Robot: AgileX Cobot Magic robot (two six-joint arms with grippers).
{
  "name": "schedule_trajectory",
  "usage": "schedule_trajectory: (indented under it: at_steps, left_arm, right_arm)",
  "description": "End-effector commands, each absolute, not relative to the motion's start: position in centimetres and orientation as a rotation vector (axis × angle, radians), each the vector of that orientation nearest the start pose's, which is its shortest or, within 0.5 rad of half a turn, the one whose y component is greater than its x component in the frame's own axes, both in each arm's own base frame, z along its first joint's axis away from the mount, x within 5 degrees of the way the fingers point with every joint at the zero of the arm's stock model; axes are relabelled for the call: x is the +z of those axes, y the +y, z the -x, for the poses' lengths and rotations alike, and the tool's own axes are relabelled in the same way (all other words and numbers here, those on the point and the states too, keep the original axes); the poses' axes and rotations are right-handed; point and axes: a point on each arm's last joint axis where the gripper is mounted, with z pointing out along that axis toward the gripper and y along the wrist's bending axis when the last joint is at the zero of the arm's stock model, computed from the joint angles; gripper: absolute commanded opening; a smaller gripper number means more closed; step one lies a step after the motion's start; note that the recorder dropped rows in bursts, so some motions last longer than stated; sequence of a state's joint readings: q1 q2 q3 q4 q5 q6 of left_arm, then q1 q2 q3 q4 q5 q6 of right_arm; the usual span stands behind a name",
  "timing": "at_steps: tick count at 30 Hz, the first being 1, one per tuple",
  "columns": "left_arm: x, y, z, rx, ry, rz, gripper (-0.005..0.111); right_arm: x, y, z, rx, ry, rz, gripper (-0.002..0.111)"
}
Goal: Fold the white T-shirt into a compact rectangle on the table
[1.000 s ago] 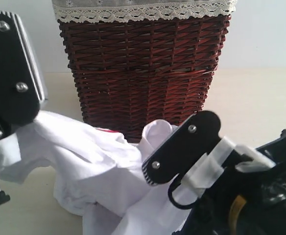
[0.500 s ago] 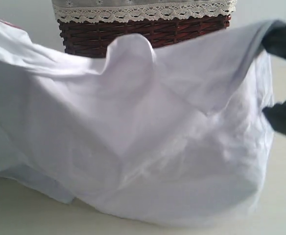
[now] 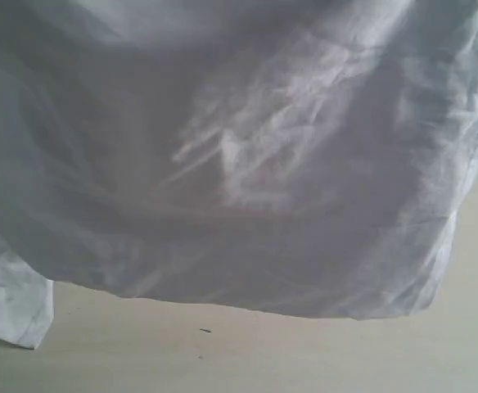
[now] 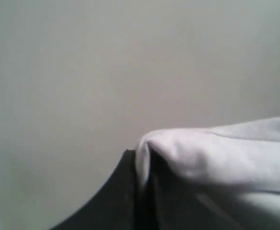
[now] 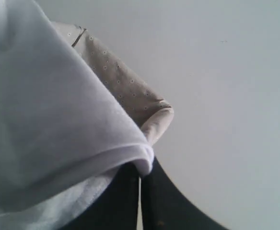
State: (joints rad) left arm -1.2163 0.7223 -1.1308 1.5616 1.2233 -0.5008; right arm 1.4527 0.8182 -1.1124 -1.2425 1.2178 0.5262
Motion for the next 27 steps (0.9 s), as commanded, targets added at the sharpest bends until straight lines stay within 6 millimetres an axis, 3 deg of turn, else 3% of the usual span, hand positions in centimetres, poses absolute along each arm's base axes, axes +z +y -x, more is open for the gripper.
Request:
schedule_trajectory:
  at_steps: [1, 7, 12, 16, 22, 27]
  left_arm:
    - [49.4, -0.9, -9.4, 0.488, 1.376, -0.382, 0.000]
    - [49.8, -2.3, -9.5, 0.428, 1.300, -0.453, 0.000]
    - [48.5, -2.6, -9.8, 0.375, 1.435, -0.452, 0.000]
    - [46.6, -3.9, -10.0, 0.256, 1.479, -0.456, 0.000]
    - [41.5, -7.2, -10.7, 0.136, 1.538, -0.532, 0.000]
    - [40.6, -7.4, -11.4, 0.100, 1.533, -0.472, 0.000]
  right_arm:
    - [45.9, 8.5, -9.2, -0.191, 1.535, 0.743, 0.000]
    - [46.4, 8.9, -9.5, -0.256, 1.478, 0.721, 0.000]
    - [46.2, 9.0, -9.4, -0.219, 1.504, 0.708, 0.000]
    - [45.6, 9.2, -9.5, -0.186, 1.527, 0.674, 0.000]
    - [42.1, 10.6, -9.7, -0.231, 1.537, 0.675, 0.000]
    - [42.3, 10.7, -10.2, -0.197, 1.520, 0.543, 0.000]
